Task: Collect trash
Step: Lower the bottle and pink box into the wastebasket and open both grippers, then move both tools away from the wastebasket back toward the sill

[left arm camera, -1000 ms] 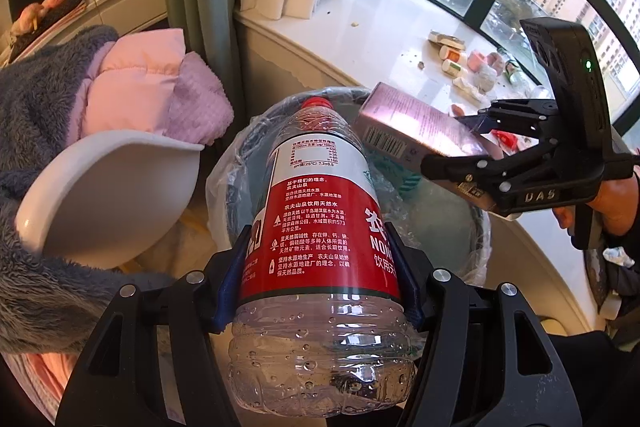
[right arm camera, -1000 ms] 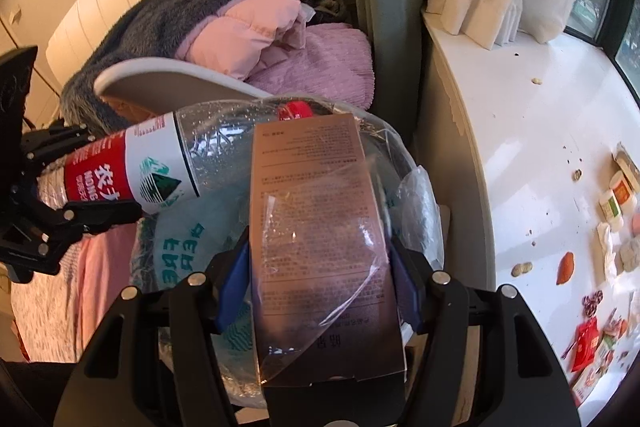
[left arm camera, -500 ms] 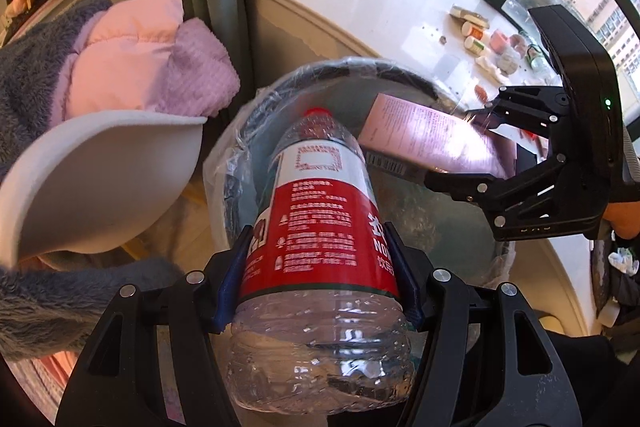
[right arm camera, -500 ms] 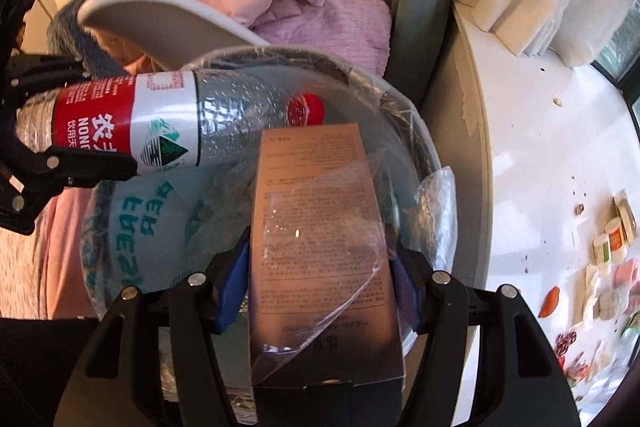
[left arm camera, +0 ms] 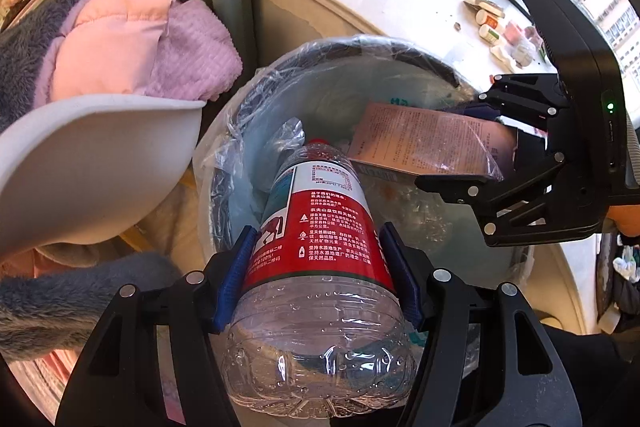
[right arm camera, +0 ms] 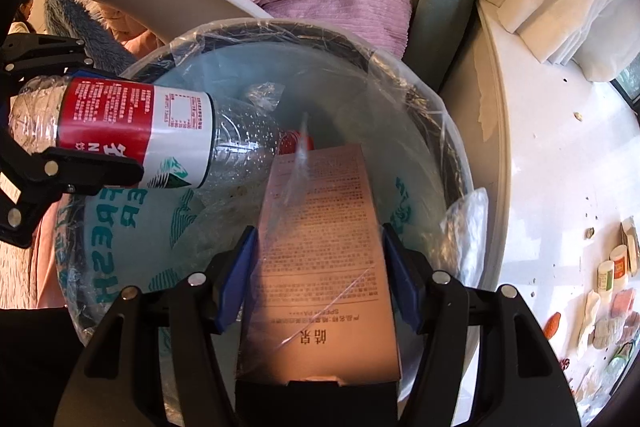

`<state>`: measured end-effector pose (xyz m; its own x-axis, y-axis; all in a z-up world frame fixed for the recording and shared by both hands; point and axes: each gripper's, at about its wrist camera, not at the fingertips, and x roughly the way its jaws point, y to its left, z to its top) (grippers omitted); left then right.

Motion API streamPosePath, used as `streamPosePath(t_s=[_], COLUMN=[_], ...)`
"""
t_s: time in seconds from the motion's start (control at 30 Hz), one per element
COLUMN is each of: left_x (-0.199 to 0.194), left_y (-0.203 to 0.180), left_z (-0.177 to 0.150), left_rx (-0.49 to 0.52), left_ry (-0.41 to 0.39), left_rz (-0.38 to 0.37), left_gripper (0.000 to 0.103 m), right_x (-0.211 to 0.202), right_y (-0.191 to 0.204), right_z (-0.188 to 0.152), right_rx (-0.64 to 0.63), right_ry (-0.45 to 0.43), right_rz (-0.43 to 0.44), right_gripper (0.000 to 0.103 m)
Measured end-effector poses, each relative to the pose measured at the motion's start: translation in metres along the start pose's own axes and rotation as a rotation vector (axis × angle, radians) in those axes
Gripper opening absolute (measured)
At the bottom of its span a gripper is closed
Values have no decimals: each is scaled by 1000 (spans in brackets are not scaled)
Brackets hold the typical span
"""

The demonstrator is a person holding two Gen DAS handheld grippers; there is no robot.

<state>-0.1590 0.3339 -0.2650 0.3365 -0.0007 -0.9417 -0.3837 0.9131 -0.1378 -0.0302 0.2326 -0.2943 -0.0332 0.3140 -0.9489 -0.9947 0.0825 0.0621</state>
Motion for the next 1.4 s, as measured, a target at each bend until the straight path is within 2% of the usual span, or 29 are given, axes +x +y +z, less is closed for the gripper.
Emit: streamPosePath(t_s=[0.23, 0.4, 0.47, 0.5, 0.53, 0.67, 0.7, 0.8, 0.93, 1.0, 1.2, 1.4], left_x=[4, -2, -6, -7, -8, -10, -10, -12, -16, -17, -20, -22], left_y=[0, -4, -5, -5, -5, -4, -5, -10, -17, -23, -42, -74], left_z=[2, 7, 8, 8, 8, 11, 11, 12, 13, 14, 22, 37], left_rx=[-9, -11, -10, -10, -9, -12, -8, 2, 14, 36, 98, 185], left_ry=[0, -34, -49, -53, -57, -66, -68, -77, -96, -106, -126, -142], left_rz=[-7, -10, -4, 0, 4, 9, 11, 15, 4, 14, 5, -4], left_gripper=[60, 61, 65, 69, 72, 80, 85, 96, 97, 97, 97, 97], right_x=[5, 3, -1, -2, -8, -22, -25, -34, -46, -50, -68, -84], right_y=[4, 8, 8, 9, 10, 8, 7, 2, -6, -10, -24, -39], right_z=[4, 4, 2, 3, 2, -3, -5, -10, -19, -25, -45, -69], right_rx=[-55, -80, -84, -85, -87, -71, -65, -34, 19, 42, 133, 201], right_ry=[4, 1, -5, -14, -34, -64, -71, -88, -110, -110, -145, -153], right_rz=[4, -13, -21, -29, -31, -43, -48, -56, -72, -107, -116, -169], right_gripper=[59, 59, 62, 76, 80, 83, 87, 88, 89, 94, 94, 94])
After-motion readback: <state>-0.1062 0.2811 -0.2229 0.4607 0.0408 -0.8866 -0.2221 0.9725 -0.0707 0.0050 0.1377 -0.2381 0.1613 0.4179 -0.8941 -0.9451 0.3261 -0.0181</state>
